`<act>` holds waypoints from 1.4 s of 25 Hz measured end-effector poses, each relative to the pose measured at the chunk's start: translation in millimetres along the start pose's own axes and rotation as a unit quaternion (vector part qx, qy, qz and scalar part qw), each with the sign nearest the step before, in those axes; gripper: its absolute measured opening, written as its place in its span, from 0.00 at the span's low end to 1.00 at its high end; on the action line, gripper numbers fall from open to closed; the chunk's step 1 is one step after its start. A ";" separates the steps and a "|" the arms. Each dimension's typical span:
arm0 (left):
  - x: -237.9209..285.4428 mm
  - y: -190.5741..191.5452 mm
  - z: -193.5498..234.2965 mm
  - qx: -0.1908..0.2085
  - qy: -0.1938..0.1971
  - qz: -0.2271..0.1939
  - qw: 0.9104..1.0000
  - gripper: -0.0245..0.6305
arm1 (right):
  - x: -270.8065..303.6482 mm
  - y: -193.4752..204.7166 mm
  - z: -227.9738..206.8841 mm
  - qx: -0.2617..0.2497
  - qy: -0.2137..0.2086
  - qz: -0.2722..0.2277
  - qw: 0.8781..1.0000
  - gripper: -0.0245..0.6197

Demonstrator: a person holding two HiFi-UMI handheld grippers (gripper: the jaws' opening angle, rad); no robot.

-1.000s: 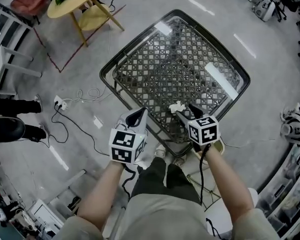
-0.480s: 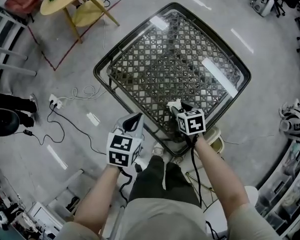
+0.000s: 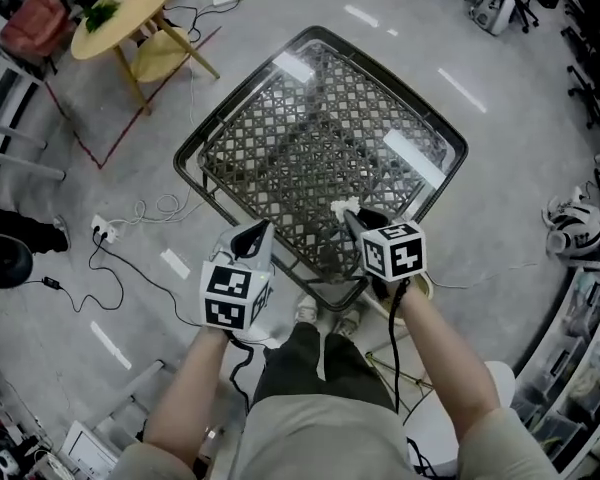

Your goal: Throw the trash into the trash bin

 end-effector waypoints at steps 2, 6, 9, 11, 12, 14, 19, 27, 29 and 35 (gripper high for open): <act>-8.5 -18.1 -7.3 0.017 0.005 -0.015 1.000 0.04 | -33.0 -13.4 3.5 -0.003 0.005 -0.029 1.000 0.15; -38.2 -65.9 -28.8 0.048 0.021 -0.057 0.997 0.04 | -107.2 -46.3 13.3 -0.018 0.020 -0.101 0.995 0.15; -59.0 -97.7 -48.4 0.080 0.015 -0.080 0.993 0.04 | -165.3 -62.0 17.2 -0.033 0.038 -0.144 0.988 0.15; -72.2 -113.4 -59.5 0.106 0.003 -0.090 0.990 0.04 | -199.0 -65.6 24.1 -0.046 0.049 -0.166 0.984 0.15; -78.3 -121.1 -65.7 0.117 0.000 -0.095 0.989 0.04 | -214.7 -66.1 28.1 -0.055 0.057 -0.176 0.981 0.15; -87.7 -136.1 -81.6 0.133 0.006 -0.107 0.985 0.04 | -245.0 -64.4 33.5 -0.062 0.067 -0.196 0.976 0.15; -103.3 -172.4 -128.7 0.169 0.033 -0.137 0.976 0.04 | -313.5 -52.1 24.0 -0.043 0.093 -0.238 0.966 0.15; -99.2 -189.2 -213.4 0.235 0.083 -0.145 0.958 0.04 | -395.1 -10.5 -18.9 0.002 0.154 -0.281 0.947 0.15; -88.9 -184.7 -233.8 0.249 0.101 -0.136 0.953 0.04 | -402.5 4.3 -32.7 0.022 0.167 -0.282 0.944 0.15; -48.8 -167.4 -290.3 0.283 0.153 -0.104 0.941 0.04 | -391.3 57.8 -76.4 0.086 0.197 -0.251 0.944 0.15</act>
Point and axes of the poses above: the fingertips, and each gripper's own axes: x forward along the fingers, z to its left, y out of its underside, the point moved 1 cm from there along -x, backward along the fingers, and after that the axes turned 8 degrees about z, right-handed, at the moved point
